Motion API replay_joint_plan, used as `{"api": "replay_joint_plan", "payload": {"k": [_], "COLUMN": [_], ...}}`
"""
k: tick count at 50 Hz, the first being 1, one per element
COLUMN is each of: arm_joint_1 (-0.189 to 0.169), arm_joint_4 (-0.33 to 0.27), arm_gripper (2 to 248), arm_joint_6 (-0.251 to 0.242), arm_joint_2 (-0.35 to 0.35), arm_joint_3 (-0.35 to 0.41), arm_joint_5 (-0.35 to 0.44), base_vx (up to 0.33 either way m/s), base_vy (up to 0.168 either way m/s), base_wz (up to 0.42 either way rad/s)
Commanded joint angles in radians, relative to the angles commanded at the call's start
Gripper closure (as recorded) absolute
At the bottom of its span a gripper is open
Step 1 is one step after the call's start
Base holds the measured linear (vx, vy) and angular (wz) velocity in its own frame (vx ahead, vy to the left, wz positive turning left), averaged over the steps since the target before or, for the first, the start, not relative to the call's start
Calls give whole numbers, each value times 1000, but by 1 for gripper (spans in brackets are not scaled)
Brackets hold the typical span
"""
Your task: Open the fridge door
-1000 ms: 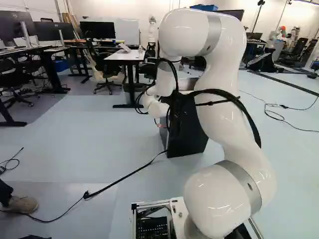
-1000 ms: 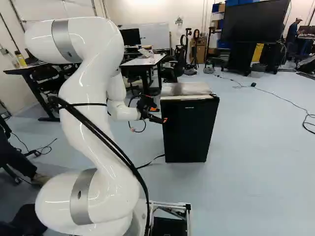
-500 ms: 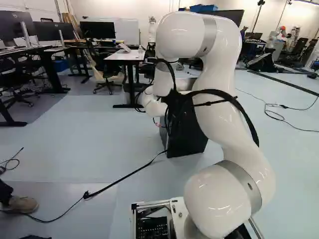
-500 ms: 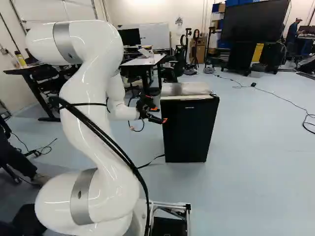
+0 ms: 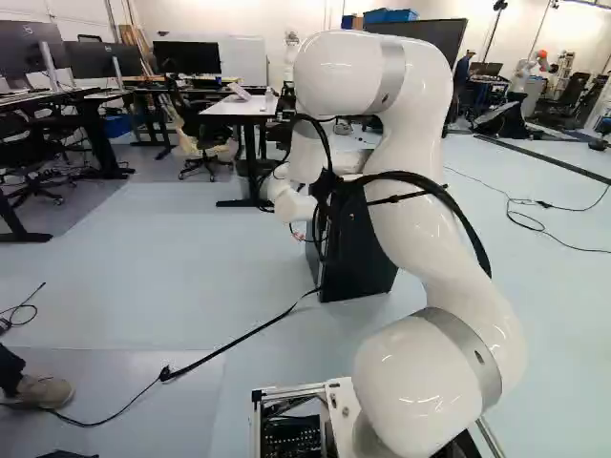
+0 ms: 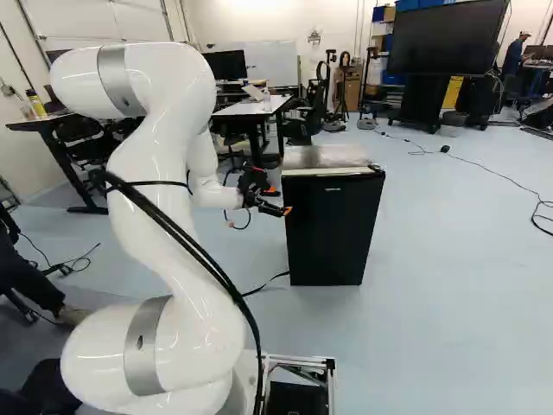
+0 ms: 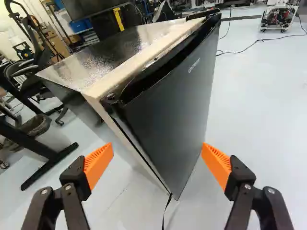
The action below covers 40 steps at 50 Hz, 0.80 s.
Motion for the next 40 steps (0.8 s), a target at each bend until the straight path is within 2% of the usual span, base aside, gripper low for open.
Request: {"api": "replay_joint_plan", "payload": {"k": [13, 40], "arm_joint_1": [0, -28], "arm_joint_4": [3, 44], "arm_gripper": [3, 3], "arm_joint_6": [0, 0], "arm_joint_2": [-20, -45], "arm_joint_3": [-32, -73], "arm_joint_5": [0, 0], "base_vx": [0, 0], "base_vy": [0, 0], "base_wz": [0, 0]}}
